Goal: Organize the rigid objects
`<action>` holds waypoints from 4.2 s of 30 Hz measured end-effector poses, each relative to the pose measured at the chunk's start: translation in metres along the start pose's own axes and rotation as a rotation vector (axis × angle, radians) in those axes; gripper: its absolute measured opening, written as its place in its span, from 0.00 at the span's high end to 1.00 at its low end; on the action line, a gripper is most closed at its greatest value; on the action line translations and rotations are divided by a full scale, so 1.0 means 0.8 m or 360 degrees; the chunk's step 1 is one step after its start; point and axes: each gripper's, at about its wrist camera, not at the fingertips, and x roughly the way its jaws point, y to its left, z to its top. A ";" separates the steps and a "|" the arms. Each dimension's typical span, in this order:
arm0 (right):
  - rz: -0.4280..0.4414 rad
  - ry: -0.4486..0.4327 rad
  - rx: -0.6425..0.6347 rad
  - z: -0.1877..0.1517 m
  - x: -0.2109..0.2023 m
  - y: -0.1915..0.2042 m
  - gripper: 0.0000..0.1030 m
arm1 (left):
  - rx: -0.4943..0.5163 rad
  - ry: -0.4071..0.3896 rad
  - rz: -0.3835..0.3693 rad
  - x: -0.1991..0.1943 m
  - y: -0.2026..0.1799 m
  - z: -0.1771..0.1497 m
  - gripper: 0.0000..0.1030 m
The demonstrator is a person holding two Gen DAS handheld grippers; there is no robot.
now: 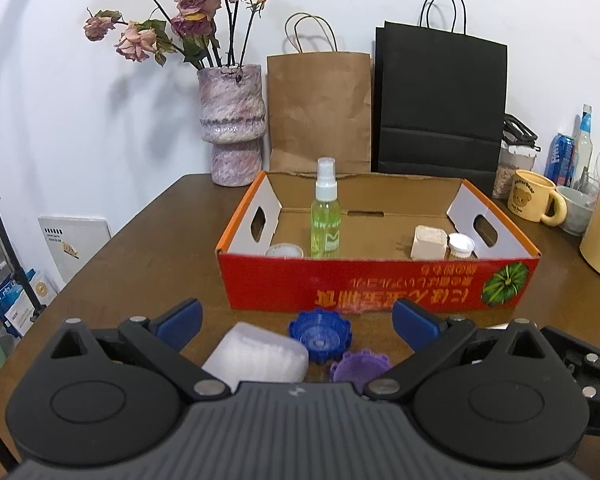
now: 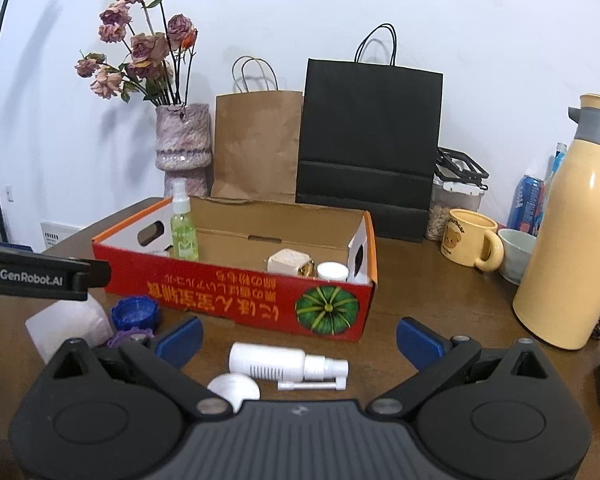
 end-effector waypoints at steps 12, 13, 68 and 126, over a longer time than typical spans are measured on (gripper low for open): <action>-0.0021 0.0086 -0.0011 -0.033 -0.018 -0.009 0.00 | 0.0012 0.0053 0.0001 -0.013 0.009 -0.027 0.00; -0.0023 0.0094 -0.0012 -0.036 -0.020 -0.009 0.00 | 0.0010 0.0059 0.0000 -0.014 0.010 -0.030 0.00; 0.0039 0.0161 0.0087 -0.061 0.012 -0.010 0.37 | 0.0085 0.0141 0.0027 0.018 0.054 -0.054 0.00; 0.0047 0.0004 0.0076 -0.059 0.007 0.017 0.37 | -0.0039 0.0000 -0.0060 0.025 0.062 -0.054 0.35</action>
